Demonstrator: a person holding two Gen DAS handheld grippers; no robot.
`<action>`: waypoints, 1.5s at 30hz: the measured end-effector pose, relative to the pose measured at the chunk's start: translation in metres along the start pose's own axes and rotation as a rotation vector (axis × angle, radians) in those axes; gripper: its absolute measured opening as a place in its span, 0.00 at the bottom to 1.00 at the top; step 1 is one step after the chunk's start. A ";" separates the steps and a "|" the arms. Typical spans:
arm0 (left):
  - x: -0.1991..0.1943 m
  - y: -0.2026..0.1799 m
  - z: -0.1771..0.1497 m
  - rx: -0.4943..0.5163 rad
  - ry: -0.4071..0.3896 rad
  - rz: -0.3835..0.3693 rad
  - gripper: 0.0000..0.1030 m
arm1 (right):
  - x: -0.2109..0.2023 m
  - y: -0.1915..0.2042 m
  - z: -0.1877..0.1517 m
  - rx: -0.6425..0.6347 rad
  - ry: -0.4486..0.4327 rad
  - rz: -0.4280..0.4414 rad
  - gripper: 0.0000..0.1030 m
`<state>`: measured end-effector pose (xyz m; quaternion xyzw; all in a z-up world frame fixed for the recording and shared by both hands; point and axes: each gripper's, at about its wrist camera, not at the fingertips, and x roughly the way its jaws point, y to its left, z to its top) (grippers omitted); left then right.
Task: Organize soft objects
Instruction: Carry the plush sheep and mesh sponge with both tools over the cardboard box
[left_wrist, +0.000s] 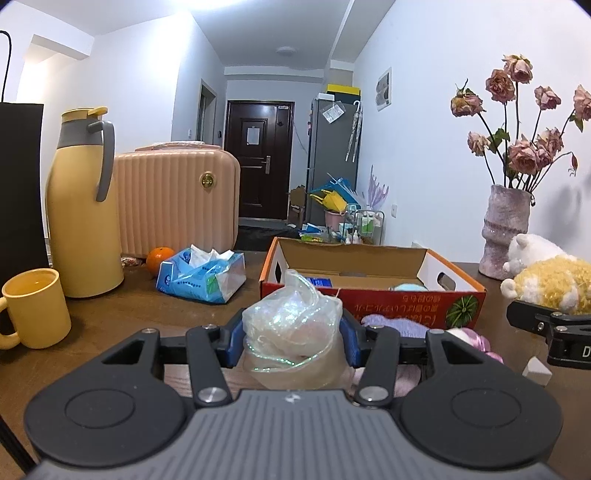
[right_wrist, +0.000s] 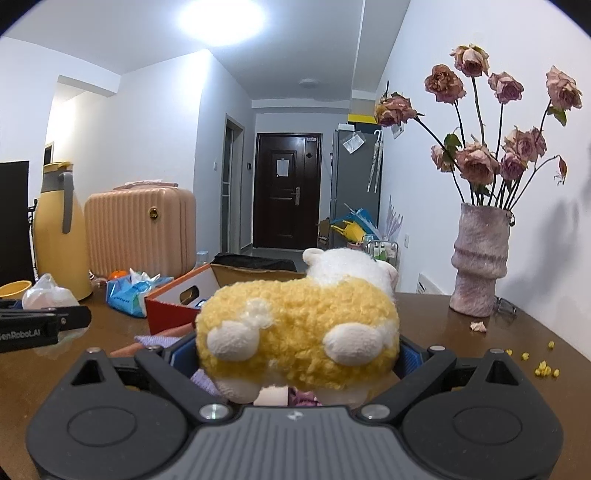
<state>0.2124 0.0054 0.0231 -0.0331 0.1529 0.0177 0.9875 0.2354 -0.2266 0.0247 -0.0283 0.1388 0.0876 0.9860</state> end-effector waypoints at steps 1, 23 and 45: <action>0.001 0.000 0.001 -0.003 -0.002 0.001 0.50 | 0.003 0.000 0.002 -0.001 -0.001 -0.001 0.96; 0.053 -0.012 0.033 -0.026 -0.027 0.029 0.50 | 0.058 0.002 0.027 0.004 -0.019 0.000 0.96; 0.120 -0.016 0.061 -0.080 -0.029 0.066 0.50 | 0.116 -0.019 0.050 0.077 -0.010 -0.037 0.96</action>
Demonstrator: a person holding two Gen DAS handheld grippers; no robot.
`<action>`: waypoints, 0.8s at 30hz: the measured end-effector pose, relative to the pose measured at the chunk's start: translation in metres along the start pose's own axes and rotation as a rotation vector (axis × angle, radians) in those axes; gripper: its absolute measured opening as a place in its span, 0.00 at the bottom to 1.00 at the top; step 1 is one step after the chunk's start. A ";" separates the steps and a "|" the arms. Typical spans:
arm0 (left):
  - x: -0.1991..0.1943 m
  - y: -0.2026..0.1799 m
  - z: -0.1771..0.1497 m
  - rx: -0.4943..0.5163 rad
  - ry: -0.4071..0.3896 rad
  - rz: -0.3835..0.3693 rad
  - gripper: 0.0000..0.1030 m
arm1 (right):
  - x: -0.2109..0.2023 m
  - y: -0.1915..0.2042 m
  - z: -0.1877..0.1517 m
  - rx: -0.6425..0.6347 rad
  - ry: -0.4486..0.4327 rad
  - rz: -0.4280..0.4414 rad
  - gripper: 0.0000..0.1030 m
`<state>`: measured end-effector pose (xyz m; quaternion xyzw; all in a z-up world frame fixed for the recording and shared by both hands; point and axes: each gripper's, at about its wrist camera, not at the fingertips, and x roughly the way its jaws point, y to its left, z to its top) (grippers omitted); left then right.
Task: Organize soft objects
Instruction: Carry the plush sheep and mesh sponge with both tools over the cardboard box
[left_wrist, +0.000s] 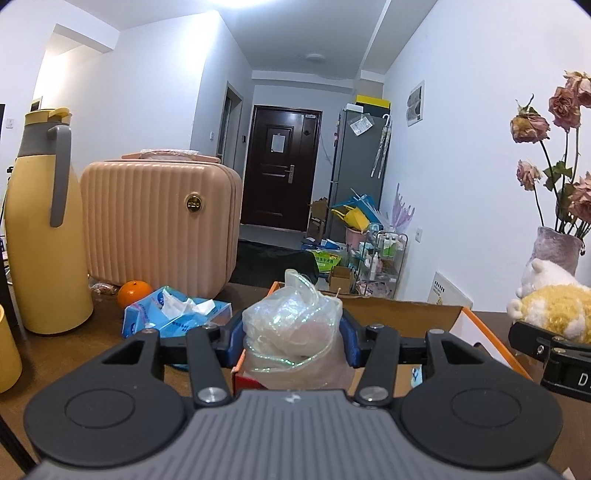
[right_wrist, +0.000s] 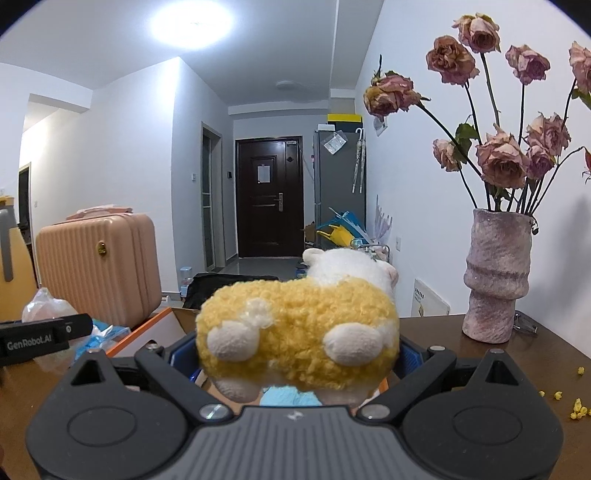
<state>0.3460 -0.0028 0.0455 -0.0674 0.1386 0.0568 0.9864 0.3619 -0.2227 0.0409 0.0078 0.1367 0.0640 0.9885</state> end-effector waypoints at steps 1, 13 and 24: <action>0.002 -0.001 0.001 -0.001 0.000 -0.001 0.50 | 0.003 0.000 0.001 0.002 0.002 0.000 0.96; 0.021 -0.007 0.005 -0.003 0.001 -0.001 0.50 | 0.038 0.000 0.009 0.001 0.027 -0.008 0.96; 0.054 -0.014 0.010 0.000 0.014 0.004 0.50 | 0.069 0.006 0.011 -0.027 0.058 -0.004 0.96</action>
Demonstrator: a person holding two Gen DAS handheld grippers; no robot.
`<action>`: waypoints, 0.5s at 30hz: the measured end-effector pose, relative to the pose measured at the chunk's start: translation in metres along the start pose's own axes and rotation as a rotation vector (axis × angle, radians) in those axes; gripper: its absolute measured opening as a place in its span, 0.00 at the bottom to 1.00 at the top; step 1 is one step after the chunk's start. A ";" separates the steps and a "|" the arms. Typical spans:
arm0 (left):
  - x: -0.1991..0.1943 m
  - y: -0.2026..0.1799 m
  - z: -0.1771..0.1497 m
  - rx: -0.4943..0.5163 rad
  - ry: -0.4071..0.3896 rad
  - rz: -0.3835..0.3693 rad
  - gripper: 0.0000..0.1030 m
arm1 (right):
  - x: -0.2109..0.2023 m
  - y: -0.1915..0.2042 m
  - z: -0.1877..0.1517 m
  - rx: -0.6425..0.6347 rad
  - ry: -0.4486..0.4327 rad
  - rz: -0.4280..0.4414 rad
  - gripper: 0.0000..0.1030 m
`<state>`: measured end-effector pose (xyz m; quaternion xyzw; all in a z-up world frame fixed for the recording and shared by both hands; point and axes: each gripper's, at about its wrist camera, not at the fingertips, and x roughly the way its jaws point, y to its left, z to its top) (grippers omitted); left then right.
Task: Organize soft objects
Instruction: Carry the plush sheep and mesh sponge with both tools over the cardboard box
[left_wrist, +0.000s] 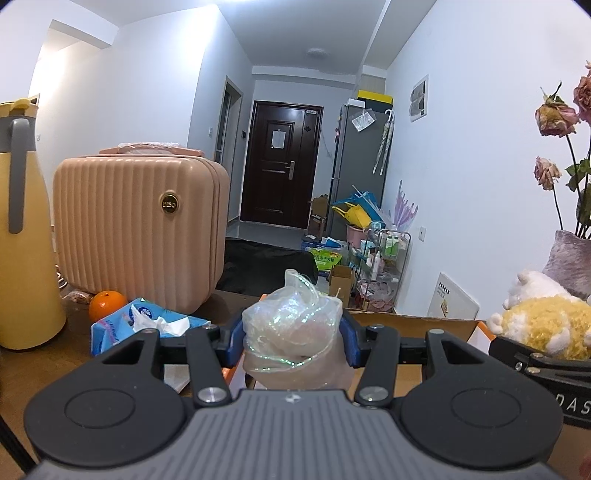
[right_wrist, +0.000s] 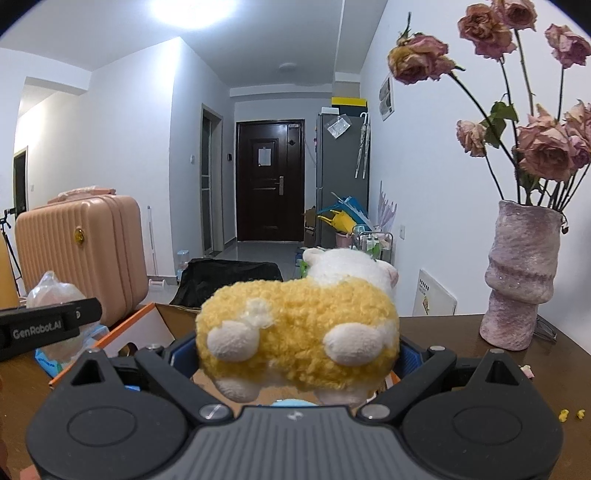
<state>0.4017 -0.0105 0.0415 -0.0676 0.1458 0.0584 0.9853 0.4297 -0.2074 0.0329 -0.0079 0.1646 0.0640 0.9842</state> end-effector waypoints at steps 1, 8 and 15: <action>0.002 0.000 0.000 0.001 0.001 0.000 0.50 | 0.003 0.001 0.000 -0.004 0.004 0.000 0.96; 0.020 -0.001 0.000 0.012 0.015 0.003 0.50 | 0.021 0.005 0.000 -0.032 0.028 -0.003 0.96; 0.039 -0.005 -0.001 0.032 0.037 0.007 0.50 | 0.039 0.010 -0.002 -0.070 0.070 -0.015 0.96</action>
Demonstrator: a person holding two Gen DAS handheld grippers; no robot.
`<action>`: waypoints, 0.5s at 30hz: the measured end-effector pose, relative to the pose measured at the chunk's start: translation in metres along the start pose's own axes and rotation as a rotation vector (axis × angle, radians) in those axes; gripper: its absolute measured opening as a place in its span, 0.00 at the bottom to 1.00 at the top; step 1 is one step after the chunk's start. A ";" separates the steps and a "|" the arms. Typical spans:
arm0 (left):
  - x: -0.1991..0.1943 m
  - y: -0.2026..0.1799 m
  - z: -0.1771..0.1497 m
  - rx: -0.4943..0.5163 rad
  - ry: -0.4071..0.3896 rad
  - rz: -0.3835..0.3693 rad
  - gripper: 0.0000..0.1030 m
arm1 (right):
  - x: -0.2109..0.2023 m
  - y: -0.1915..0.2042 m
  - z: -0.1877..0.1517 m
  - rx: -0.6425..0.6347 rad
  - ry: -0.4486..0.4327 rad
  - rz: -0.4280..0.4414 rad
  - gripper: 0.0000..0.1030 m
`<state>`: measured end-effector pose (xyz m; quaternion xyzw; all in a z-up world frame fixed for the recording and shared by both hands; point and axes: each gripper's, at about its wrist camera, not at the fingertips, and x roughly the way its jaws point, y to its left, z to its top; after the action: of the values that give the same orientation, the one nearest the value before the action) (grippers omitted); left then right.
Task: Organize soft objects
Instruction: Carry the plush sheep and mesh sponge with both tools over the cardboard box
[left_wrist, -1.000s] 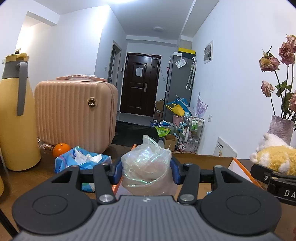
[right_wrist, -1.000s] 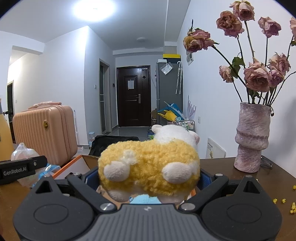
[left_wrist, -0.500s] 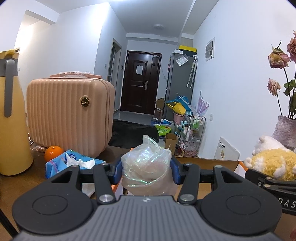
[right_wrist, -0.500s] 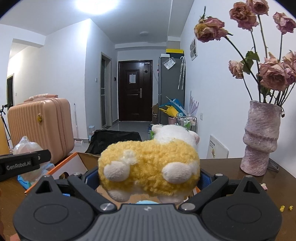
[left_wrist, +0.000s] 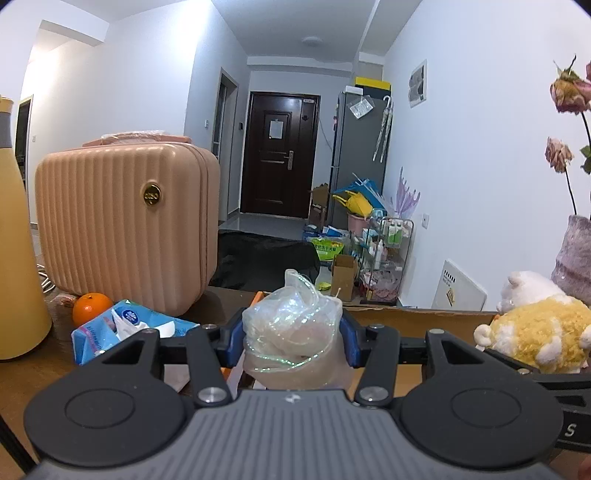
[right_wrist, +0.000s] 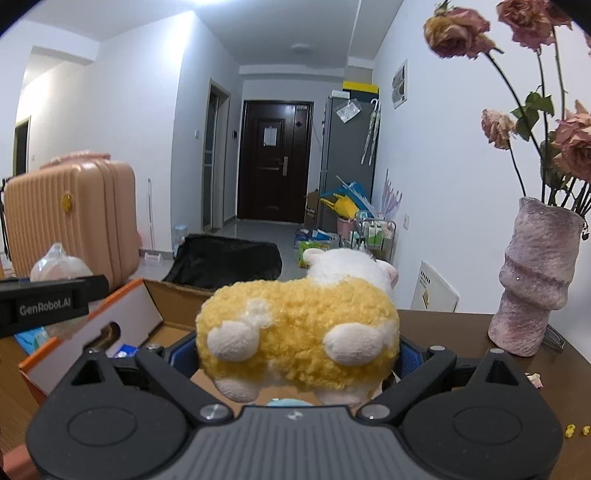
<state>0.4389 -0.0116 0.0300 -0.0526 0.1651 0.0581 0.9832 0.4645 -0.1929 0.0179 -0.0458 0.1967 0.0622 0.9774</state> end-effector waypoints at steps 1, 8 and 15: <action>0.002 -0.001 -0.001 0.005 0.005 0.000 0.50 | 0.003 0.001 -0.001 -0.004 0.010 -0.003 0.96; 0.014 -0.003 -0.009 0.033 0.040 -0.007 0.50 | 0.017 0.004 -0.012 -0.014 0.082 -0.014 0.96; 0.020 -0.008 -0.017 0.064 0.065 -0.016 0.50 | 0.027 0.006 -0.025 -0.024 0.132 -0.024 0.96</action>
<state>0.4531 -0.0194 0.0076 -0.0243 0.1983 0.0434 0.9789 0.4792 -0.1866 -0.0156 -0.0637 0.2595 0.0497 0.9624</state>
